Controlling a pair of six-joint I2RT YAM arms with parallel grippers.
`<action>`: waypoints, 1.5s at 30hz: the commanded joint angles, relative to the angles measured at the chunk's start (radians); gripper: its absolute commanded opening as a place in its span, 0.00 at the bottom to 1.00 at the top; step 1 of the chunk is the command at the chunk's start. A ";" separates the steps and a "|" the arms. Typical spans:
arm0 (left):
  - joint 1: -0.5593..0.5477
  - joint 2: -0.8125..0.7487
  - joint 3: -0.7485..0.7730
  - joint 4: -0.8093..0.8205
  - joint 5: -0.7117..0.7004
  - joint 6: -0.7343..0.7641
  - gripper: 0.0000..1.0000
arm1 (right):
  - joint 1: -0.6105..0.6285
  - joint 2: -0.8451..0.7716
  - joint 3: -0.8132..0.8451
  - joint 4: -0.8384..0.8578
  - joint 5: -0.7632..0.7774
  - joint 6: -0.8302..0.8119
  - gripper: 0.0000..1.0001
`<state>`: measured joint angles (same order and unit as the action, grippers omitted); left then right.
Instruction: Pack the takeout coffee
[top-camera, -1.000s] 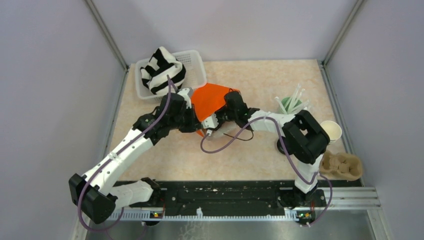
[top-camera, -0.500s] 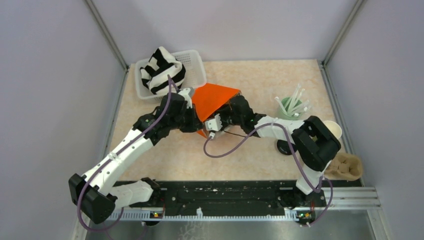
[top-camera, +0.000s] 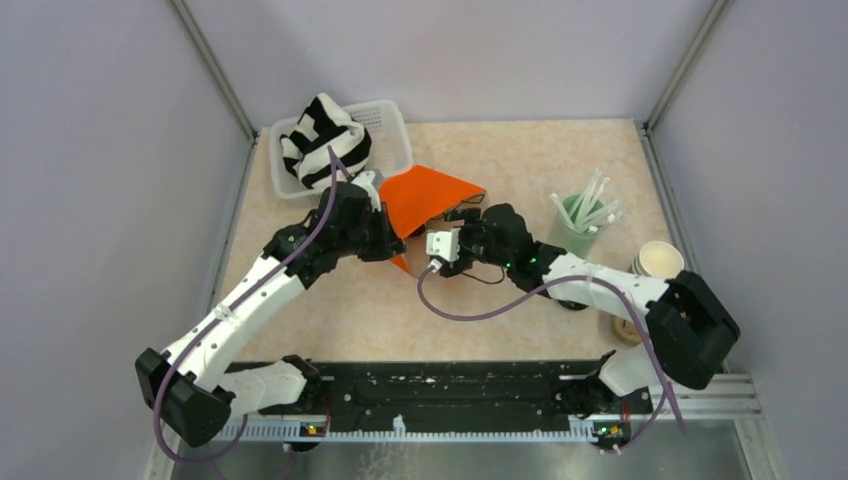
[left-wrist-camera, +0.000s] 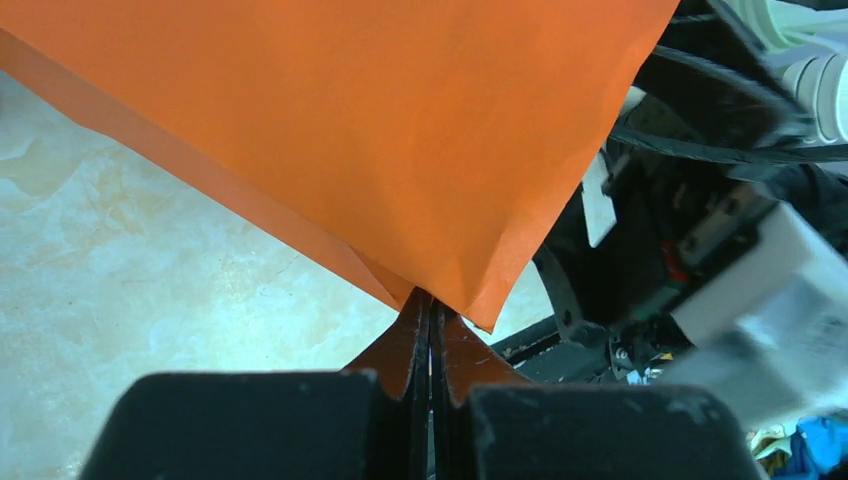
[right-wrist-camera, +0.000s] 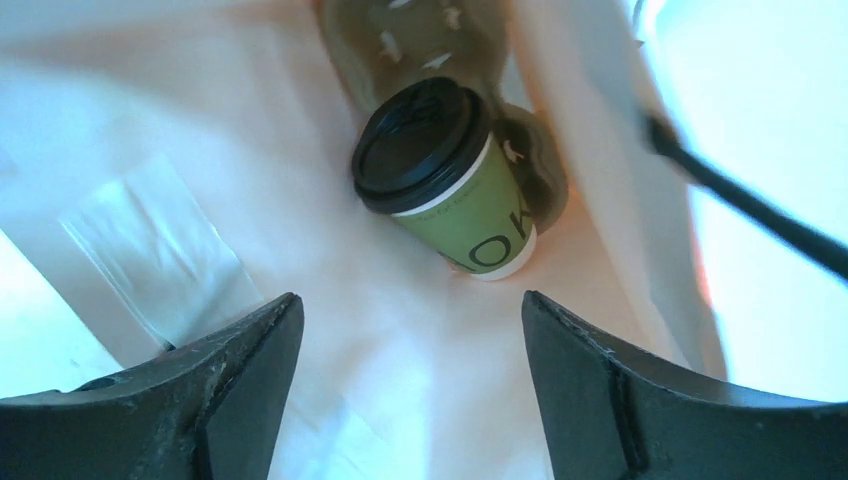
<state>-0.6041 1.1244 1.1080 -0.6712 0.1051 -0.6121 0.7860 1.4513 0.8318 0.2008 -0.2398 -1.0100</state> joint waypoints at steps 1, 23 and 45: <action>-0.004 0.007 0.060 -0.001 -0.019 -0.033 0.00 | 0.026 -0.131 0.043 0.000 0.085 0.342 0.84; -0.005 0.016 0.087 -0.022 -0.033 -0.112 0.00 | -0.316 -0.134 0.473 -0.649 0.049 1.109 0.98; -0.005 -0.086 0.106 -0.105 -0.142 -0.243 0.66 | -0.163 -0.032 0.561 -0.696 0.400 1.303 0.00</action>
<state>-0.6044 1.1118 1.1606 -0.7368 0.0273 -0.8185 0.5961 1.5398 1.3815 -0.4023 -0.0521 0.1448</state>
